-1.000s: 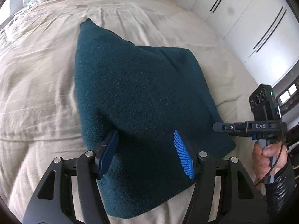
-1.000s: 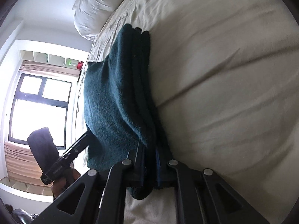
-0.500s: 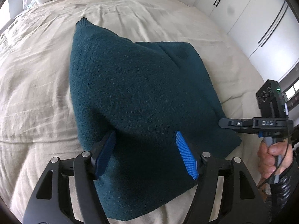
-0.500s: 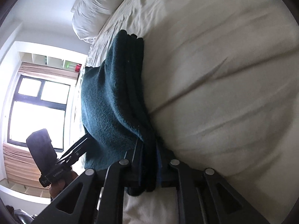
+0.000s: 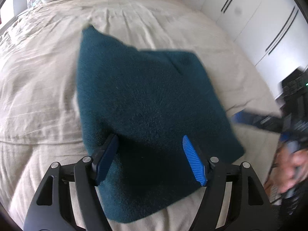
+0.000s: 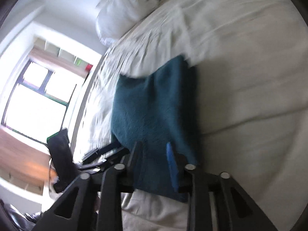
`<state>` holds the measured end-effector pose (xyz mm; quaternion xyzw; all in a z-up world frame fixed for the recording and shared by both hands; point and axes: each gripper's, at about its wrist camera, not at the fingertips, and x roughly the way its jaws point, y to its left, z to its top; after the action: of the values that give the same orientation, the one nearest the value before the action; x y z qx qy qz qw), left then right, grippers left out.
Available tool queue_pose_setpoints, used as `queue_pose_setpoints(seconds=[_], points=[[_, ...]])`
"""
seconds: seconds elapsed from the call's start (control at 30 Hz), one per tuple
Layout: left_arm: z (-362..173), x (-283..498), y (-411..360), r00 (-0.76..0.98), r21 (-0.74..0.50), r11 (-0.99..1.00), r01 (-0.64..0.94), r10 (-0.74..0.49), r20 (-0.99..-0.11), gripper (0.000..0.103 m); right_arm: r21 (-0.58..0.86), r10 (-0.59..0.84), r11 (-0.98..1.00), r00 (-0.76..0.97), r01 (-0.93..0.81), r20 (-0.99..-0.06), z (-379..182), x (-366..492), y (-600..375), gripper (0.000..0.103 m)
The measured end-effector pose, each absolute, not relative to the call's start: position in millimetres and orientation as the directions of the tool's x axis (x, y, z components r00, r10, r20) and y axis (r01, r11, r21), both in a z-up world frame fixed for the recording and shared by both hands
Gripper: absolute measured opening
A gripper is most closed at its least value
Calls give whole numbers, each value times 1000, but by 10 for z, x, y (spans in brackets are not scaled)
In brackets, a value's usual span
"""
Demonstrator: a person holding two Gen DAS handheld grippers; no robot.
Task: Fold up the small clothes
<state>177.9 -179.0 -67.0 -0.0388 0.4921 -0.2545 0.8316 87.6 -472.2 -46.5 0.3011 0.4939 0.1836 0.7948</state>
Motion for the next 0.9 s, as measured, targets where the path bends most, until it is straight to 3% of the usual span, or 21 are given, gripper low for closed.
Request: queue_pose_setpoints(seconds=[0.1,0.13,0.17,0.23,0.4,0.63,0.73,0.83,0.9], points=[[-456,1814,-1601,491,-273,888,369,-436,-755,69,642,580,767,402,25,-709,-697,1005,-4628,42],[-422,1851,-1560,506,-270,890,368,-435,-745,69,643,580,766,397,34,-712,-764,1021,-4653,39],[-407,1908,-1529,509,-270,889,370,-438,-741,69,654,586,754,398,51,-706,-850,1022,-4715,29],[-431,2032,-1514,513,-248,894,372,-421,-748,69,686,603,723,407,85,-686,-895,986,-4824,25],[-707,2415,-1629,467,-207,907,365,-371,-802,69,716,604,695,483,70,-634,-619,1022,-4932,32],[-833,2524,-1702,483,-186,912,365,-357,-800,75,742,636,670,502,18,-587,-605,1856,-4683,36],[-925,2621,-1679,466,-218,905,366,-381,-798,82,725,600,683,502,83,-623,-821,2105,-4757,36],[-1044,2723,-1566,415,-321,878,355,-456,-787,85,774,622,624,530,110,-576,-954,2127,-4937,25],[-1051,2765,-1419,402,-385,864,325,-495,-770,84,785,613,608,558,118,-559,-947,2030,-5085,25]])
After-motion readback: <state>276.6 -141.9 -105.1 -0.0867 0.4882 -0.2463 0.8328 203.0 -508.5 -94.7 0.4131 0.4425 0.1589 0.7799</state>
